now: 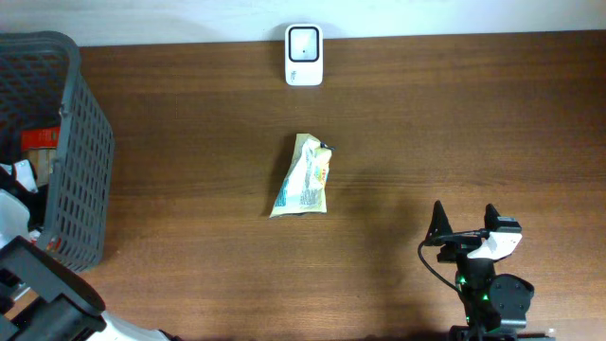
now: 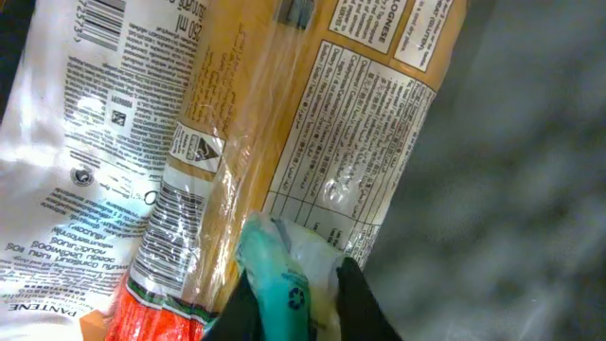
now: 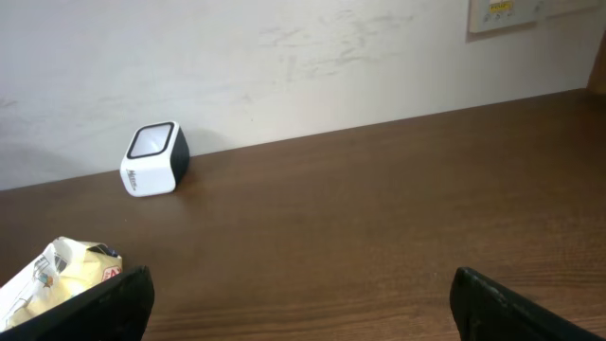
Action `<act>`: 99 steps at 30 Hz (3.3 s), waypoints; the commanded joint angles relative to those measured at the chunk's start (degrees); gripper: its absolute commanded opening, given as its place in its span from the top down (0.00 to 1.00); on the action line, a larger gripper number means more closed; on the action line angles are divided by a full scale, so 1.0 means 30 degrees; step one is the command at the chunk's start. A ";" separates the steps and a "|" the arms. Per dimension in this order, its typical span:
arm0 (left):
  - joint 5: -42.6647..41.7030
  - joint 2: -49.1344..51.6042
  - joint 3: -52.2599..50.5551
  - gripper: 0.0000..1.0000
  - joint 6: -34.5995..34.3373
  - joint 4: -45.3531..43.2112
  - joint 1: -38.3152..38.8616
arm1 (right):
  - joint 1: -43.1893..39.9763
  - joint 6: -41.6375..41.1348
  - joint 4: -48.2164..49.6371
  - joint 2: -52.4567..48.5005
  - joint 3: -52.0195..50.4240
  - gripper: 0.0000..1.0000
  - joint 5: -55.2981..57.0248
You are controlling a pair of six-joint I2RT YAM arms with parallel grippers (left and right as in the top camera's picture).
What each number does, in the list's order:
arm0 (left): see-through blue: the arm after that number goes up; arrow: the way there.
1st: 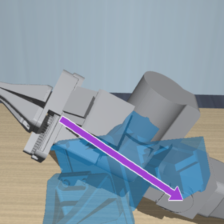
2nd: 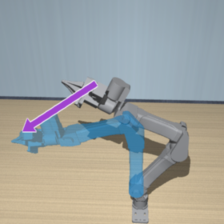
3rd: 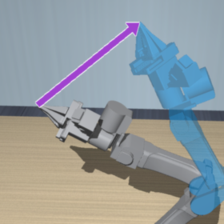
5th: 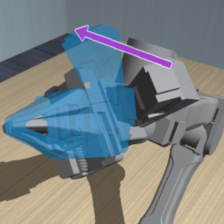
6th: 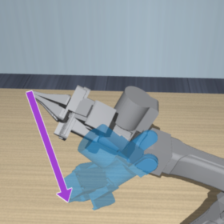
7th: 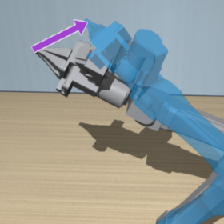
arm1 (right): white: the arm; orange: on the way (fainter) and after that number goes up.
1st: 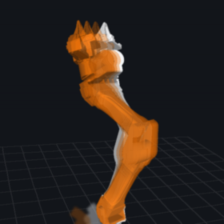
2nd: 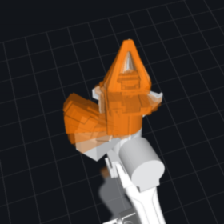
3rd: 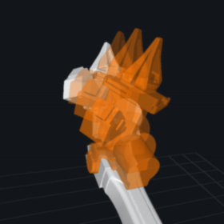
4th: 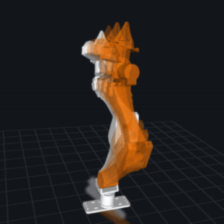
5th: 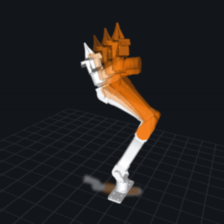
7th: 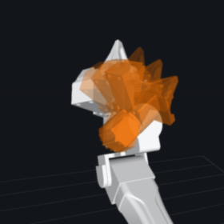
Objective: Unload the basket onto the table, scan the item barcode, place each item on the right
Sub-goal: 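Take a small teal packet from the basket and set it down, then take the orange-capped long package from the basket, place it on table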
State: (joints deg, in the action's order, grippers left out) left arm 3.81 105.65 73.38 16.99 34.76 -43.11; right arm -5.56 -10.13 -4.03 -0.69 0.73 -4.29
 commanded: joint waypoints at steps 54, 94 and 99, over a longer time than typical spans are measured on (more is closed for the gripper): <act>0.1982 0.2608 0.4320 0.06 -0.0561 0.0401 0.2251 | 0.0102 0.0058 -0.0029 0.0109 -0.0138 0.01 0.0022; -0.7074 -1.1169 0.9275 1.00 -0.3330 0.4408 1.0360 | 0.0102 0.0058 -0.0029 0.0109 -0.0138 0.01 0.0022; -0.1902 -0.7286 0.6462 1.00 -0.8590 0.7533 1.5322 | 0.0102 0.0058 -0.0029 0.0109 -0.0138 0.01 0.0029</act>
State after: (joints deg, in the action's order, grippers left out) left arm -9.26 78.13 96.66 0.67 56.64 -1.30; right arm -5.56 -10.13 -4.03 -0.69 0.73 -4.32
